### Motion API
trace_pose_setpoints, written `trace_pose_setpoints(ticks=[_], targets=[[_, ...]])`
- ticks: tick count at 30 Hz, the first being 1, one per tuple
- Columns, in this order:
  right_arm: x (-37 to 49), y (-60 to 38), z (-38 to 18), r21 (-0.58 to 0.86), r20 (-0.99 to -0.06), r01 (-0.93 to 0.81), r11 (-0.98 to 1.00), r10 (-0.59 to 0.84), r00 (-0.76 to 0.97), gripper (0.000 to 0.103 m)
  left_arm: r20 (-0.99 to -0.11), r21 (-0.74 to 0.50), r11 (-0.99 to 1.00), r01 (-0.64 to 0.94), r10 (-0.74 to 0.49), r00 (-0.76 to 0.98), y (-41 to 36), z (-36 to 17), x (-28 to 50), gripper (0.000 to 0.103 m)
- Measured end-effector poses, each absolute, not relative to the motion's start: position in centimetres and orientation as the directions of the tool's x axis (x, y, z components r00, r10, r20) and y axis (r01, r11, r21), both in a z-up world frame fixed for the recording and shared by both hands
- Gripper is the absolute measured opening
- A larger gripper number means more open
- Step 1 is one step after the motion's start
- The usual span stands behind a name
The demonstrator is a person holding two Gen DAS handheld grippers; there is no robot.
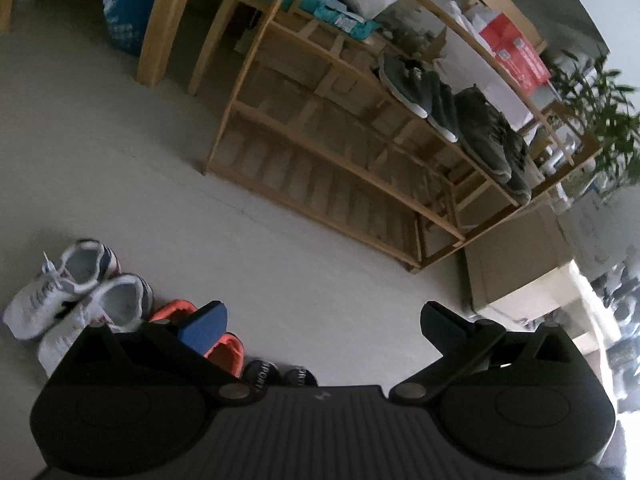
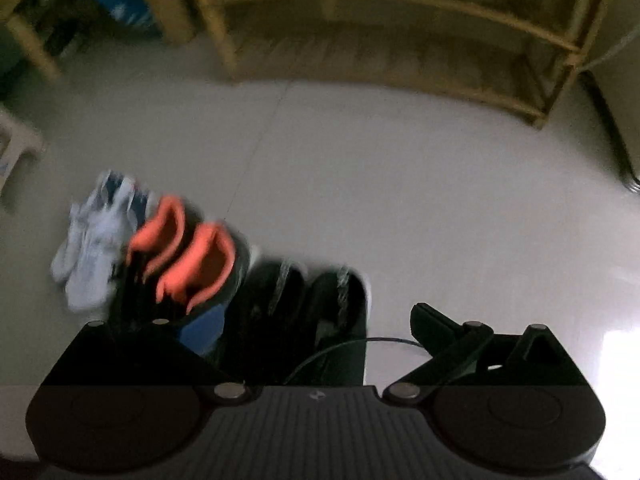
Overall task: Organize scattered shoes
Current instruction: 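Move the right tool back to the black SPORTSP slides on the floor, then grasp both black SPORTSP slides by the heels with the right tool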
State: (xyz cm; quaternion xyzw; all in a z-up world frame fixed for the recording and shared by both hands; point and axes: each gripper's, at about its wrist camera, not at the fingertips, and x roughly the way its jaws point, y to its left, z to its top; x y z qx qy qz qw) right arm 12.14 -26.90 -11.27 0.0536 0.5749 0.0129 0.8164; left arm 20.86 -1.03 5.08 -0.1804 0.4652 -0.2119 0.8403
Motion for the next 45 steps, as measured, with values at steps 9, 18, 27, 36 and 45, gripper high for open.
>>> trace_pose_setpoints(ticks=[9, 18, 27, 36, 45], targets=[[13.5, -25.8, -11.6, 0.080, -0.947, -0.002, 0.997, 0.077, 0.313, 0.102, -0.698, -0.524, 0.831, 0.187, -0.544, 0.465, -1.2, 5.5, 21.4, 0.103], [15.8, -26.9, -14.7, 0.138, -0.961, -0.019, 0.990, 0.139, 0.240, 0.102, -0.679, -0.573, 0.803, 0.165, -0.578, 0.453, -2.3, 6.3, 22.0, 0.103], [17.6, -28.5, -21.8, 0.266, -0.957, 0.181, 0.947, 0.237, 0.168, 0.102, -0.688, -0.556, 0.797, 0.236, -0.600, 0.408, -4.7, 6.5, 21.2, 0.103], [18.8, -28.0, -26.2, 0.299, -0.953, 0.219, 0.929, 0.279, 0.120, 0.083, -0.699, -0.553, 0.810, 0.194, -0.578, 0.421, -2.7, 5.9, 21.6, 0.103], [18.0, -27.5, -29.3, 0.201, -0.979, 0.368, 0.908, 0.173, 0.107, 0.036, -0.705, -0.557, 0.809, 0.187, -0.580, 0.408, -2.2, 5.5, 21.8, 0.103]])
